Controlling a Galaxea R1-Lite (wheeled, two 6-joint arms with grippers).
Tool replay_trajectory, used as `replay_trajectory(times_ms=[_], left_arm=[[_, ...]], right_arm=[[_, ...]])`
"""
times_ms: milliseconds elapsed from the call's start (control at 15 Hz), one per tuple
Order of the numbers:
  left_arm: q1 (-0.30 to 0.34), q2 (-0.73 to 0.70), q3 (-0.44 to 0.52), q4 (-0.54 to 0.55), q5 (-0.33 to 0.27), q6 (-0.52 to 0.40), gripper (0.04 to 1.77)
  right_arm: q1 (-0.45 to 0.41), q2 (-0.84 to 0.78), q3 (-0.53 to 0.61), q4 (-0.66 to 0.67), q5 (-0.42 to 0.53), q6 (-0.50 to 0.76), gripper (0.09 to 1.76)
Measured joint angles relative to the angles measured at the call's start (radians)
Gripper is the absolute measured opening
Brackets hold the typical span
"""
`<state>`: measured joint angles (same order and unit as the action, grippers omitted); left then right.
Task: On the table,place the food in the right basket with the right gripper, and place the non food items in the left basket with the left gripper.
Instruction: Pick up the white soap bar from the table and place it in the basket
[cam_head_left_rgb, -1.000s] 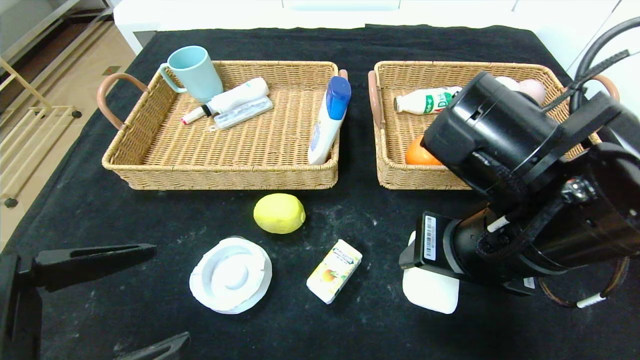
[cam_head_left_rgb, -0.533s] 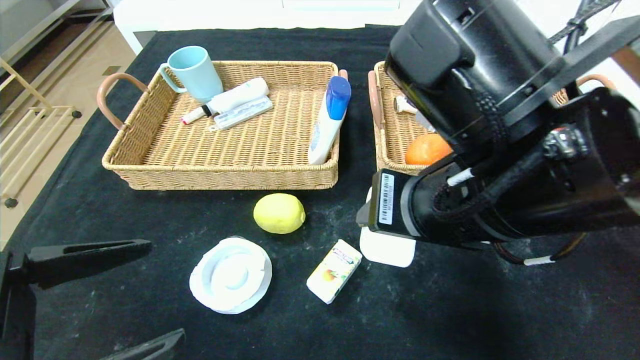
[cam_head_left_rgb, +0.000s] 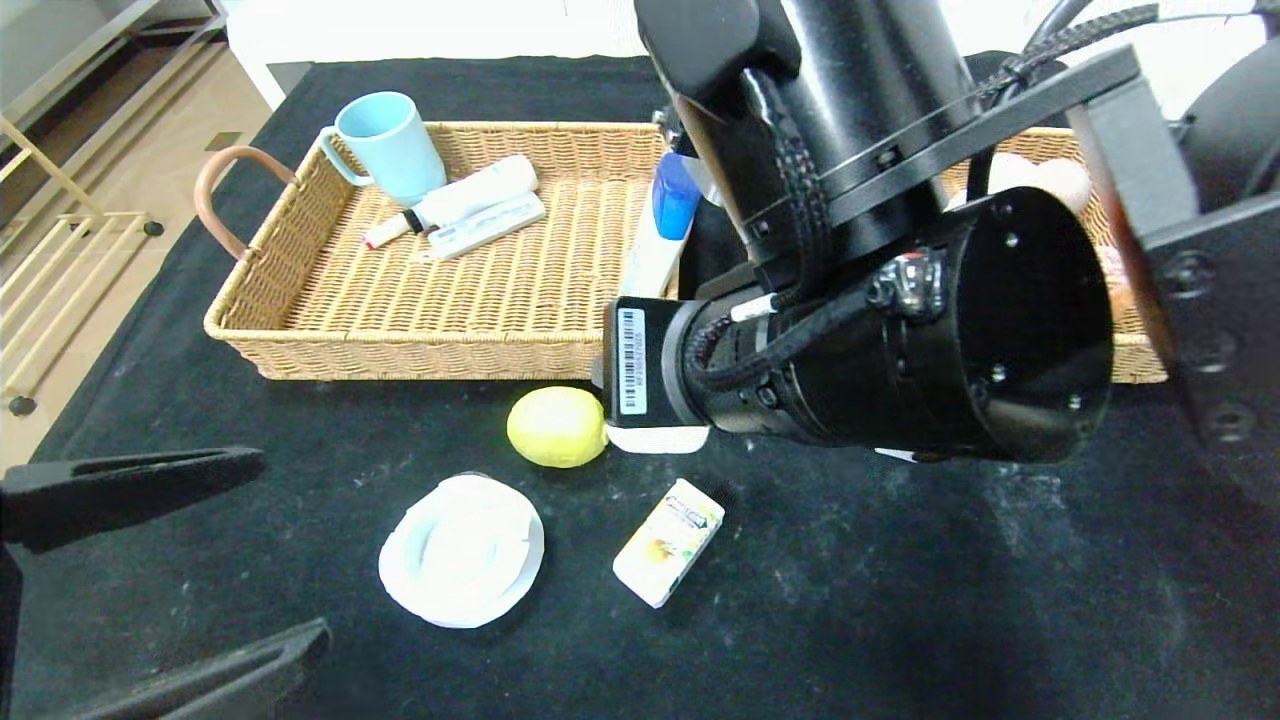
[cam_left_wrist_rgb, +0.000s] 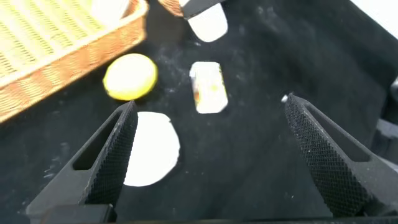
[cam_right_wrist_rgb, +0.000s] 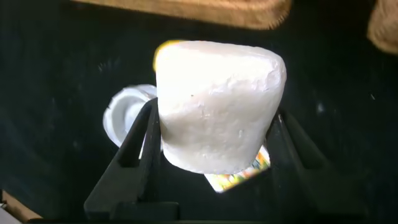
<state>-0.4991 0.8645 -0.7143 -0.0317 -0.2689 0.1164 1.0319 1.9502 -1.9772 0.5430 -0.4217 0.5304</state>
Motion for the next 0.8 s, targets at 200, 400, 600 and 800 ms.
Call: replay_trajectory(times_ms=[200, 400, 600, 800], left_arm=[[0.005, -0.008, -0.024, 0.002, 0.031, -0.001, 1.72], [0.01, -0.021, -0.036, 0.003, 0.033, -0.001, 1.72], [0.011, -0.027, -0.037, 0.014, 0.033, 0.002, 1.72], [0.01, -0.031, -0.041, 0.028, 0.03, 0.006, 1.72]], right_arm=[[-0.008, 0.028, 0.025, -0.164, 0.001, -0.102, 1.05], [-0.016, 0.059, 0.071, -0.346, 0.0, -0.195, 1.05], [-0.034, 0.097, 0.103, -0.537, -0.001, -0.3, 1.05], [-0.047, 0.135, 0.127, -0.698, -0.046, -0.406, 1.05]])
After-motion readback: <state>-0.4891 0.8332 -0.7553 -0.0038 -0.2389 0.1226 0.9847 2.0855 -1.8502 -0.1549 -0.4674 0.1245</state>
